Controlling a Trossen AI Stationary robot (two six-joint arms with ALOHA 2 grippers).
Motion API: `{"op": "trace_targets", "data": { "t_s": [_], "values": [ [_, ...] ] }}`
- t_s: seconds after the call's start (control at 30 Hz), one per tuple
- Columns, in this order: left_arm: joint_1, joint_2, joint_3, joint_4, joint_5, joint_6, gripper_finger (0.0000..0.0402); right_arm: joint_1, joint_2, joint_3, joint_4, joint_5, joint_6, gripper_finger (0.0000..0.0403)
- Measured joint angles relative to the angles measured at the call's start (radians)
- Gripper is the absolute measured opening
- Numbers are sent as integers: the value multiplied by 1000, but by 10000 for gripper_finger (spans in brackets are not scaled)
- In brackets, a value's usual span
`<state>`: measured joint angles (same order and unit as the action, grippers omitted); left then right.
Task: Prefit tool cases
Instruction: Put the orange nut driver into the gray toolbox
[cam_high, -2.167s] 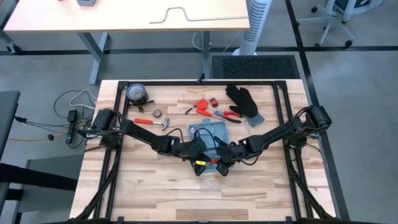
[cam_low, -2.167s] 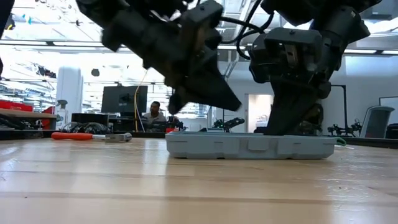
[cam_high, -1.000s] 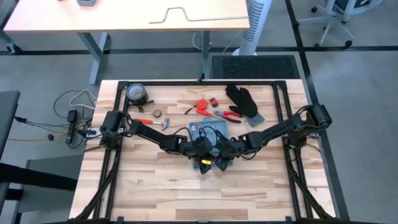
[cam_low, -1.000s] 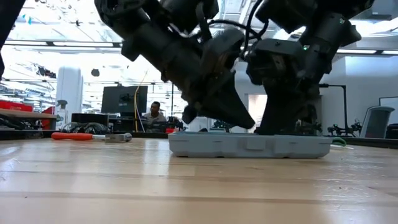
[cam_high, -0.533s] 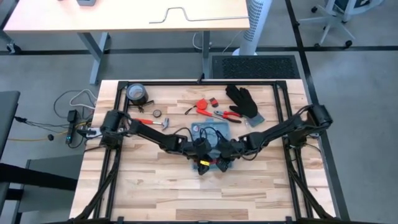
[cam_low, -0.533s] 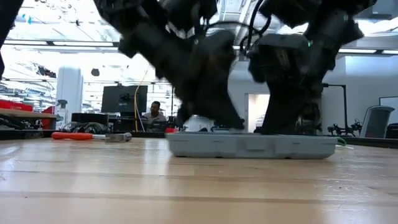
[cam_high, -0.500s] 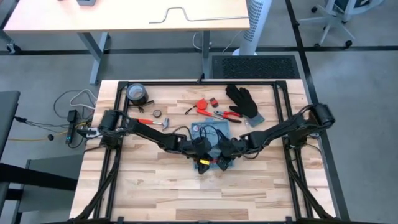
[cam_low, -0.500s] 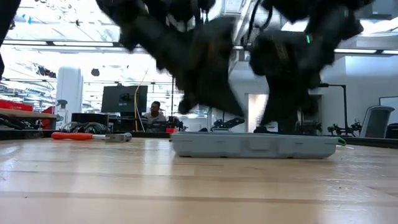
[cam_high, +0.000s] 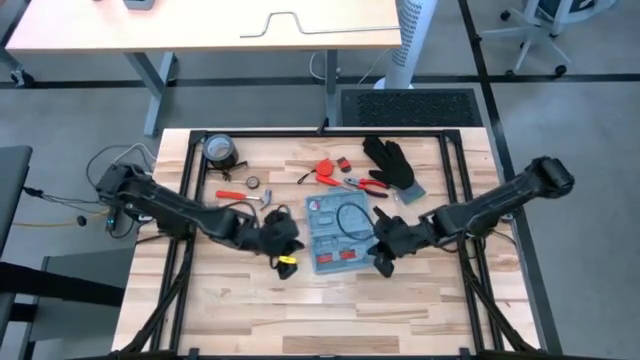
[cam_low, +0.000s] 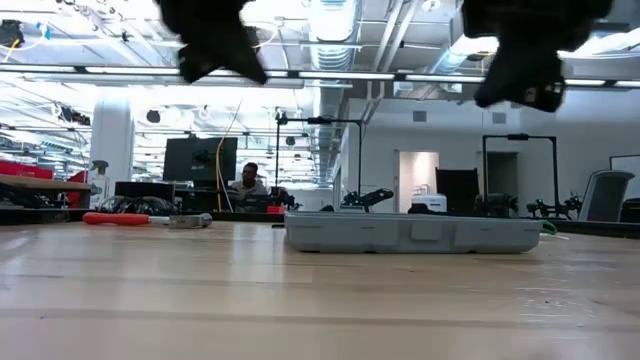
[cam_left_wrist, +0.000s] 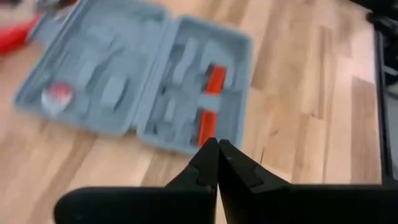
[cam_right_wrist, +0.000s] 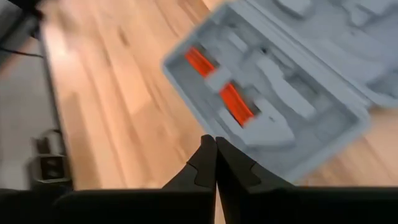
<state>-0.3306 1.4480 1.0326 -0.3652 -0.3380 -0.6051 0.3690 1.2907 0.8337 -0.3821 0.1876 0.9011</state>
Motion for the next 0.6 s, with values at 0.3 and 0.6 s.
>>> {"op": "trace_targets", "data": {
  "t_s": [0.3, 0.6],
  "values": [
    [-69, -6, -302, 284, -30, -373, 0, 44, 201, 0, 68, 100, 22, 10],
    [44, -7, -349, 336, 33, -219, 0, -111, 343, 0, 262, -22, 10, 4]
  ]
}}
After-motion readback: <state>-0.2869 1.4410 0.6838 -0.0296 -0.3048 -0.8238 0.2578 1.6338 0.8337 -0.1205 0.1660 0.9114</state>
